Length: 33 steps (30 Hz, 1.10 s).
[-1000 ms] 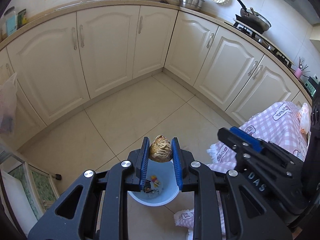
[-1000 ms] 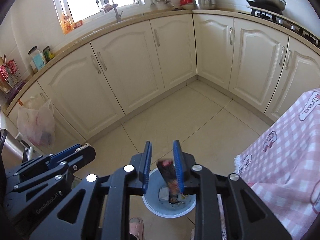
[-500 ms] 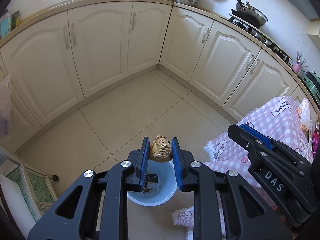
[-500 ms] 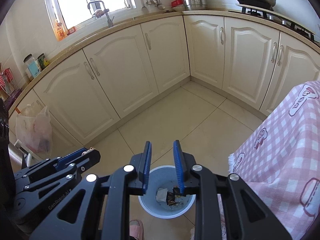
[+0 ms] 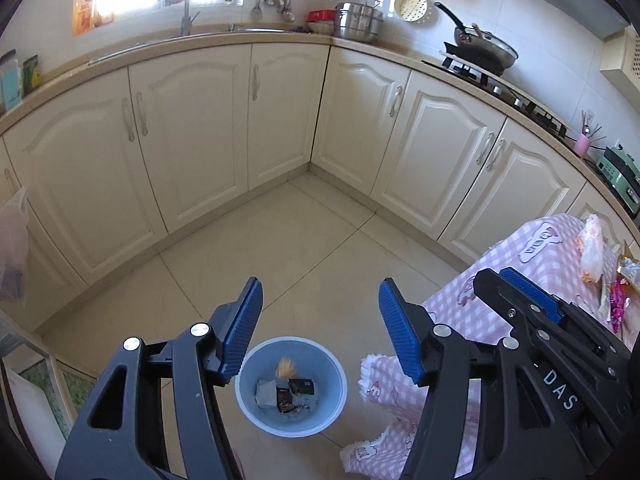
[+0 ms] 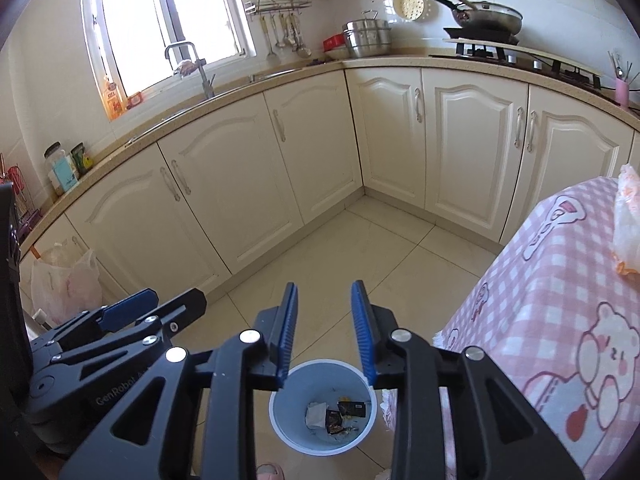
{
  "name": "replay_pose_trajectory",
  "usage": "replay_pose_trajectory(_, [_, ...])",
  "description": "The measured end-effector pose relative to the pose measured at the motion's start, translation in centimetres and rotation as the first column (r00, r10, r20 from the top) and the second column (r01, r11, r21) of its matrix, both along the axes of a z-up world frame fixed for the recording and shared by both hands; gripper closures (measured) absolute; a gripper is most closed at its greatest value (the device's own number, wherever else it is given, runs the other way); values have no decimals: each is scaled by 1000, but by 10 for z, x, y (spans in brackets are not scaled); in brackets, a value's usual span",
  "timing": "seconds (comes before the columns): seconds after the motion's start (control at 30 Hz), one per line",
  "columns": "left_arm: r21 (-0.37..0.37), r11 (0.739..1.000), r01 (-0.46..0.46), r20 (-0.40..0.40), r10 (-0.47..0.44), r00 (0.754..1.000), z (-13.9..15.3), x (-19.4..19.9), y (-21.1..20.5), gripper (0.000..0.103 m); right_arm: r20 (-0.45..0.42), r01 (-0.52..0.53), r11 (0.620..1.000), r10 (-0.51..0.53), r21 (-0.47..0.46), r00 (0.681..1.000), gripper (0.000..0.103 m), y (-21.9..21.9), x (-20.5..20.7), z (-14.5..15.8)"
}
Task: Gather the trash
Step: 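Move both tools back toward the table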
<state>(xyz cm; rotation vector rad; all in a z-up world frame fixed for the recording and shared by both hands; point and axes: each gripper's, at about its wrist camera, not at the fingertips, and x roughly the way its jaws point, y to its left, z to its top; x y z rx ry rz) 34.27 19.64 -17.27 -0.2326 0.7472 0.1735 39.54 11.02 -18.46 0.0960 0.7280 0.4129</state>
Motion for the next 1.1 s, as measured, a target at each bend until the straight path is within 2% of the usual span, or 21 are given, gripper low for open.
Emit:
replay_pose_trajectory(0.27, [24,999,39,38,-40,998,27,-11,-28,45,42,41,999,-42,16,998,72,-34,-19,26])
replay_pose_trajectory(0.57, [47,986,160,99,-164,981,61,-24,-97,45,108,166,985,-170,43,979,70,-119,-52,62])
replay_pose_trajectory(0.7, [56,963,262,107,-267,958,69,-23,-151,45,127,272,960,-278,59,952,66,-183,-67,72])
replay_pose_trajectory(0.87, [71,922,381,97,-387,917,69,-17,-218,45,127,415,907,-421,70,898,65,-268,-86,73])
replay_pose_trajectory(1.0, [82,896,436,85,-442,893,67,-10,-258,45,117,497,864,-504,85,856,61,-319,-95,67])
replay_pose_trajectory(1.03, [83,892,444,81,-450,889,66,-5,-265,44,114,514,853,-522,89,846,58,-329,-95,66])
replay_pose_trajectory(1.1, [77,890,450,80,-456,886,65,4,-272,38,107,538,837,-547,97,831,52,-348,-95,61])
